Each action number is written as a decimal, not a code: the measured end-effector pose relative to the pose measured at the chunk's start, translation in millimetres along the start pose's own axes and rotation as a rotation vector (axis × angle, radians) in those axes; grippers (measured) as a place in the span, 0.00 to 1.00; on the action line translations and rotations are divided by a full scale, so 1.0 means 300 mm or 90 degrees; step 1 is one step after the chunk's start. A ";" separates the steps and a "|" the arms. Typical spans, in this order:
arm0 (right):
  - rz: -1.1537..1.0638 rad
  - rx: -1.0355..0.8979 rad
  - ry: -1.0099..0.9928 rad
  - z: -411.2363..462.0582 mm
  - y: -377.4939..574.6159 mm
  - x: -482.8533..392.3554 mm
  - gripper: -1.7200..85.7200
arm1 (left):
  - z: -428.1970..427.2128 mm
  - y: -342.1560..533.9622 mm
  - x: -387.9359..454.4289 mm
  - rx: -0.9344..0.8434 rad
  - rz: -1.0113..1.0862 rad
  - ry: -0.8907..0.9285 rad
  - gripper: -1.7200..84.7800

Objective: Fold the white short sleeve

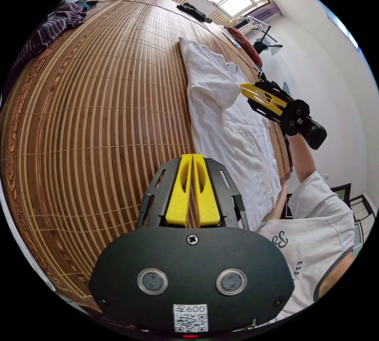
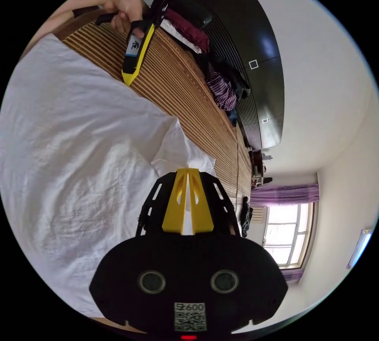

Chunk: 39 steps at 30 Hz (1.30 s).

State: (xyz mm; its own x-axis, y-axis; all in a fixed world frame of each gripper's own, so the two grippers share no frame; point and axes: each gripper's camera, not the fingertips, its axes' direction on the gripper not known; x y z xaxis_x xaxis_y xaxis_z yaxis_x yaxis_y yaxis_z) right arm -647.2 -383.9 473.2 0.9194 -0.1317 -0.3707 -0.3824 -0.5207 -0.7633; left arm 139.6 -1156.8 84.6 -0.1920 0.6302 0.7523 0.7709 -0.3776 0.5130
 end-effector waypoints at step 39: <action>0.198 -0.020 0.016 0.077 0.331 0.055 0.01 | 0.545 0.765 0.034 0.207 0.200 -0.121 0.09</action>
State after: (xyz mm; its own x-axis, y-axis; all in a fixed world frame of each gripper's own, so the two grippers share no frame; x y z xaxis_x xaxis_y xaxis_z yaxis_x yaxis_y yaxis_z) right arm -672.1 -418.3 378.9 0.7605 -0.3092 -0.5710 -0.6434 -0.4776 -0.5983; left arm 413.7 -1126.0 142.5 0.1715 0.6439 0.7456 0.9293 -0.3569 0.0945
